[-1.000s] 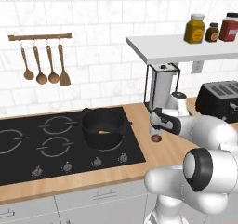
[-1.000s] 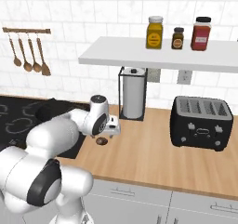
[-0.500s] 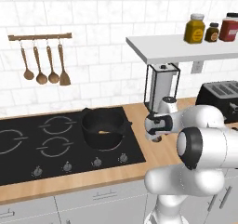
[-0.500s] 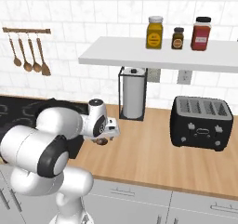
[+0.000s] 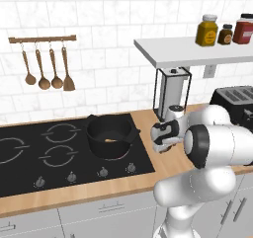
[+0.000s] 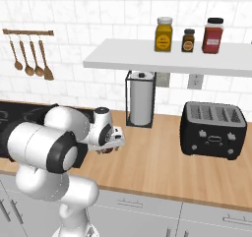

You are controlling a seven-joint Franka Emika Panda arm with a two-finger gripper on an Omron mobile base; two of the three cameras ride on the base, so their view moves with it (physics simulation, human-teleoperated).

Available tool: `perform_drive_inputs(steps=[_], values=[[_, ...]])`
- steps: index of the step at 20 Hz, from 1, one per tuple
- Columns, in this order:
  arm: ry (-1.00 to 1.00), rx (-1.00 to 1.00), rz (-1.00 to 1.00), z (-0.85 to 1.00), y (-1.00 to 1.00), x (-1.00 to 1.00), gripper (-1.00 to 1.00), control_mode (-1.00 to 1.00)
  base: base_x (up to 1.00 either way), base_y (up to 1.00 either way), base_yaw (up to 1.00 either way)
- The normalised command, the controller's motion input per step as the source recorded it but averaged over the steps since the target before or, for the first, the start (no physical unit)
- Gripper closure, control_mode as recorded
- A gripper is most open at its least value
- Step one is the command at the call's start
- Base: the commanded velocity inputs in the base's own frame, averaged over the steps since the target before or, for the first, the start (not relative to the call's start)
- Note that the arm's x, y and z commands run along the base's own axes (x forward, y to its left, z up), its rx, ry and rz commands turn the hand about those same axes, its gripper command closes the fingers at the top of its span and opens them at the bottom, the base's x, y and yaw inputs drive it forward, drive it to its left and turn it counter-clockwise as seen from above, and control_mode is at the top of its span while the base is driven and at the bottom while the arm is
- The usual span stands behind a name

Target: Put the squash and mushroom in the pot. Retrieve the spatula and lightly stir the vegetables in the pot.

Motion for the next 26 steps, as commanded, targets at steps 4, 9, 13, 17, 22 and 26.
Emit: perform_drive_inputs(steps=[4, 9, 13, 17, 22, 26], values=[[0.01, 0.00, 0.07, -0.21, 0.05, 0.21, -1.00, -1.00, 0.00, 0.00, 0.00], [0.00, 0.00, 0.05, -0.12, 0.00, 0.07, 1.00, -1.00, 0.00, 0.00, 0.00], [-0.08, 0.00, 0.00, 0.21, 0.00, -0.40, 1.00, -1.00, 0.00, 0.00, 0.00], [-0.30, 0.00, 0.00, 1.00, 0.03, -0.78, 1.00, -1.00, 0.00, 0.00, 0.00], [-0.24, 0.00, 0.00, 1.00, 0.26, -0.60, 1.00, -1.00, 0.00, 0.00, 0.00], [-0.12, 0.00, 0.00, 1.00, 0.59, -0.35, 1.00, -1.00, 0.00, 0.00, 0.00]])
